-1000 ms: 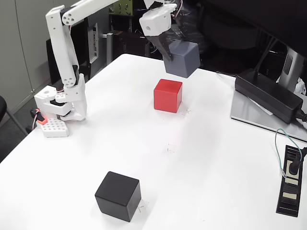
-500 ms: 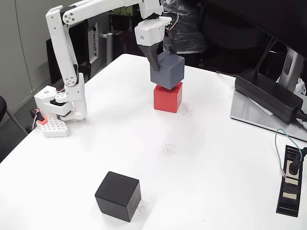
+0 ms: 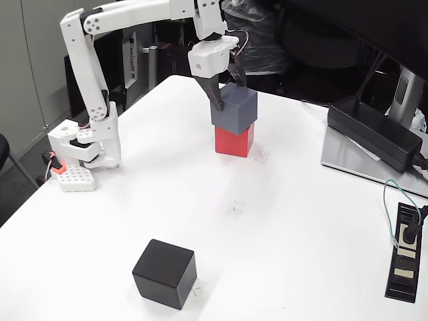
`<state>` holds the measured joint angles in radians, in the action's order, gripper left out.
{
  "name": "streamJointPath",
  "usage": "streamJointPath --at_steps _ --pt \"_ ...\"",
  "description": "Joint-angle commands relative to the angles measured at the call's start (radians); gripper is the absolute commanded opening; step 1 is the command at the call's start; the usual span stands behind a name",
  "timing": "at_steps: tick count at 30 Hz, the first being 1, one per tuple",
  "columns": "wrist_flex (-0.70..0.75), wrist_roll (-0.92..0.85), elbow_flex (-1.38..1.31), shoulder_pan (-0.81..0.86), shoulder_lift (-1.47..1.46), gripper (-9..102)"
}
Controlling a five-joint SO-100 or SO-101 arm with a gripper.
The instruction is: Stack the three blocks in an ordered color.
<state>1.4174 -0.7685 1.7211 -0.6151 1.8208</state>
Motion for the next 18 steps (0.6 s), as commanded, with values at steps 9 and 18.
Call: streamJointPath --at_steps 9,18 --pt "-0.006 0.009 0.002 -0.008 0.015 29" --pt "0.000 0.009 0.002 -0.009 0.015 40"
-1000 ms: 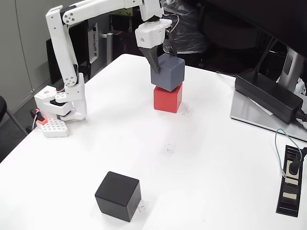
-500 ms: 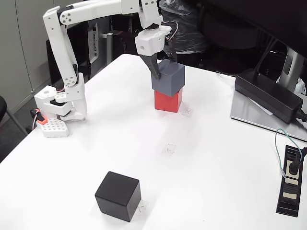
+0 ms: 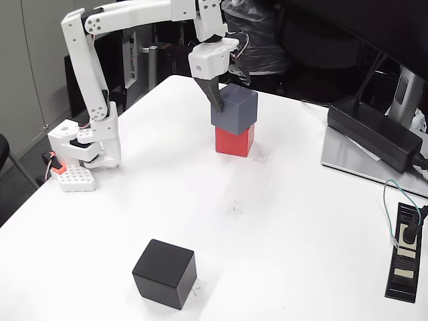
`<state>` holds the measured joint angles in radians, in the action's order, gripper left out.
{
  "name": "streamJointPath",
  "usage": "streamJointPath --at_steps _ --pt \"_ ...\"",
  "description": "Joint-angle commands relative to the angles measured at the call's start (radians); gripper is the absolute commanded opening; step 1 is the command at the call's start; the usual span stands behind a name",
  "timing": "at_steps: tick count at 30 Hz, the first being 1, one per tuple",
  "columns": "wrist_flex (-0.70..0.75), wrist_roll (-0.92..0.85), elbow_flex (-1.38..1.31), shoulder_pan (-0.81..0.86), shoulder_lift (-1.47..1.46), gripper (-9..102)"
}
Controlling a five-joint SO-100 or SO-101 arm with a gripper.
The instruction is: Stack the three blocks in an ordered color.
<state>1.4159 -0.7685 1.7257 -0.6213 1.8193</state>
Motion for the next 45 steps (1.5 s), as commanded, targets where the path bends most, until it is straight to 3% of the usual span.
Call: streamJointPath --at_steps 1,24,28,39,45 --pt "0.002 0.009 -0.003 -0.003 0.017 40" --pt "0.127 -0.005 -0.018 0.074 0.313 40" --pt "0.141 0.003 -0.018 0.204 0.365 40" --pt "0.130 0.009 -0.003 0.772 0.374 40" --pt "0.058 0.003 0.021 0.989 0.359 40"
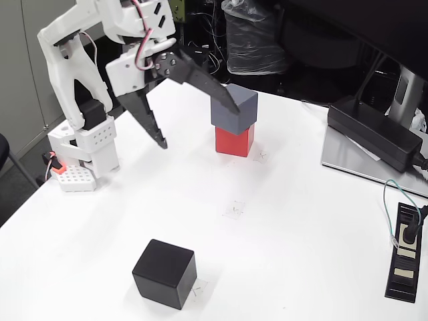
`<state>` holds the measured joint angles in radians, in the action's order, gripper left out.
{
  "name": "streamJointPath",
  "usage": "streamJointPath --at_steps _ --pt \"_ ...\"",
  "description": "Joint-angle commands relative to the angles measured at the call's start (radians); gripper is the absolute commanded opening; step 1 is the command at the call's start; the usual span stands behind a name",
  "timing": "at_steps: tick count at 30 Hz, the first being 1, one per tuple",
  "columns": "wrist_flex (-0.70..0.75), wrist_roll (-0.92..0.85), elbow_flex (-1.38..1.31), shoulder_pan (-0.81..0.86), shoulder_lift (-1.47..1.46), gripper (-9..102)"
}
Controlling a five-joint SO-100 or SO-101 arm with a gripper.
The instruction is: Stack the three blocks in an ordered color.
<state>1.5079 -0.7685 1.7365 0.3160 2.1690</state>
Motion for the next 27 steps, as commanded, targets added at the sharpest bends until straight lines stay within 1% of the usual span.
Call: streamJointPath --at_steps 1,8,15,22,27 --pt "-0.048 0.000 0.025 0.075 -0.002 40" --pt "-0.164 0.003 0.127 0.178 -0.084 40" --pt "-0.285 -0.006 0.166 0.316 -0.176 40" --pt "-0.364 -0.008 0.153 0.391 -0.341 40" --pt "-0.422 -0.008 0.153 0.410 -0.413 40"
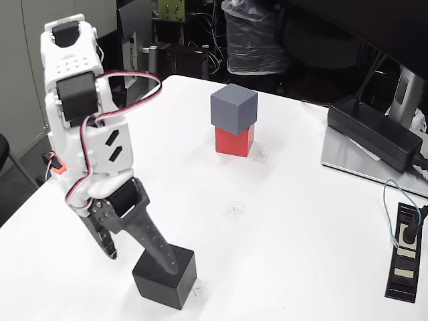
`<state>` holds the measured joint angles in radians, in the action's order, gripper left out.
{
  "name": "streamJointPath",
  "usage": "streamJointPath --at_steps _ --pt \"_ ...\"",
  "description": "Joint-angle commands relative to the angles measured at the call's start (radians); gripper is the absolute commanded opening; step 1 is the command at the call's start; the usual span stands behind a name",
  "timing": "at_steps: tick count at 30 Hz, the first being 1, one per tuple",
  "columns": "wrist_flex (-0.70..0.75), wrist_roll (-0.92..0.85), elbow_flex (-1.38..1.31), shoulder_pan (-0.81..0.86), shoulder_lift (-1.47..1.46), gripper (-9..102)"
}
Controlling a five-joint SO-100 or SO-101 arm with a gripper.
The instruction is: Stack the three blocks in an ordered color.
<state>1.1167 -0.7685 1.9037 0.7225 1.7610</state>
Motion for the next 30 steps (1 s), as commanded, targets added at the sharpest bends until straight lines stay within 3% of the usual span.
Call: streamJointPath --at_steps 1,20,30 --pt "-0.040 -0.008 -0.014 0.002 -0.012 40" --pt "-0.057 -0.054 -0.012 -0.106 -0.164 39" --pt "-0.057 -0.046 -0.011 -0.107 -0.166 14"
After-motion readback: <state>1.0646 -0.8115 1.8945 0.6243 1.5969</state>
